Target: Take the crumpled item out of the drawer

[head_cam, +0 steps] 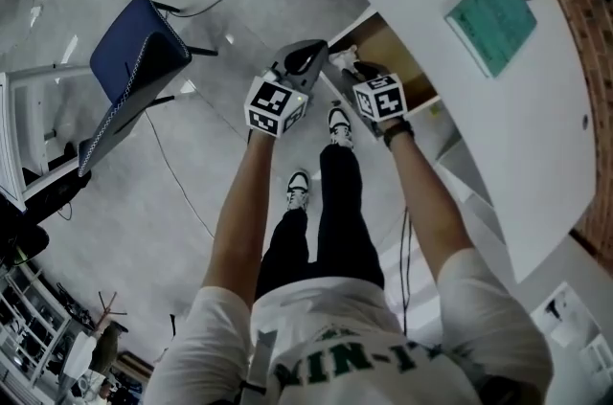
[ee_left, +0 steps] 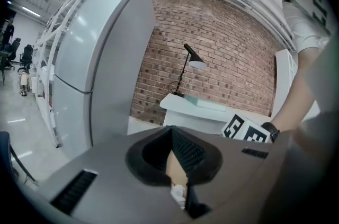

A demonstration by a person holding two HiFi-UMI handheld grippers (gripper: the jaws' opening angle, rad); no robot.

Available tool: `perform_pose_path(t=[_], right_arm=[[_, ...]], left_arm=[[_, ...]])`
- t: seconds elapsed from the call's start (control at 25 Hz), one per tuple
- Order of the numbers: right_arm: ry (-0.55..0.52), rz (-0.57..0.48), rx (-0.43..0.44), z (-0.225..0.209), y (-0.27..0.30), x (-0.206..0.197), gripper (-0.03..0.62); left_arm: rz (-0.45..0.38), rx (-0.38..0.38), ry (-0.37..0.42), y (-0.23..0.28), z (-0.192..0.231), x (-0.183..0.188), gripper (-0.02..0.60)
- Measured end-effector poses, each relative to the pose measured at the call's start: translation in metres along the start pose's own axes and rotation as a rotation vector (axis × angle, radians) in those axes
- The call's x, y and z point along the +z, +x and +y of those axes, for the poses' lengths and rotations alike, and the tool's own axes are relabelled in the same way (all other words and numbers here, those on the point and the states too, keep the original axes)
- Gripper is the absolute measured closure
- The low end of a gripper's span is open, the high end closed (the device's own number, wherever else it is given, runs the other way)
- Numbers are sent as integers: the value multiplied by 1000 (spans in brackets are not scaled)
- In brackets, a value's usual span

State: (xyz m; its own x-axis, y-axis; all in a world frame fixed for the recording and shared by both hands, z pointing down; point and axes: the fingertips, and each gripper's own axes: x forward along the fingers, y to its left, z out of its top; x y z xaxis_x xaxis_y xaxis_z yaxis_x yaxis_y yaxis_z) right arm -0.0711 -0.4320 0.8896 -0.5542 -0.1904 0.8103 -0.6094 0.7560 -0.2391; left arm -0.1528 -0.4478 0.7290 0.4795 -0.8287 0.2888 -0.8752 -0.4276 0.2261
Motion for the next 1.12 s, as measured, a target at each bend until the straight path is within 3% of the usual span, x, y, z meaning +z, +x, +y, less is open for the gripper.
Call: perform_pose_path(t=[0.12,0.24,0.68,0.8,1.0,1.12], right_arm=[[-12,43,-13,-11,21,-17,433],[-5,73,-32,-26,38,-27,418],[27,133,-39,-50,89,-43,416],[14,151,-50,-52,98,-47,416],[1,189,-34,-52,102,-48,445],[8,206,-13,-51,99,-47,508]], left_arm=[[8,-5,9,4,1,-11,586],[52,-28,34,11,1,-27,586],[0,-43,44,24,6,-37,586],[30,-47,35,24,5,-45,586],[50,-39,25,22,6,-51,586],[55,-31,40,19,8,-49,586]])
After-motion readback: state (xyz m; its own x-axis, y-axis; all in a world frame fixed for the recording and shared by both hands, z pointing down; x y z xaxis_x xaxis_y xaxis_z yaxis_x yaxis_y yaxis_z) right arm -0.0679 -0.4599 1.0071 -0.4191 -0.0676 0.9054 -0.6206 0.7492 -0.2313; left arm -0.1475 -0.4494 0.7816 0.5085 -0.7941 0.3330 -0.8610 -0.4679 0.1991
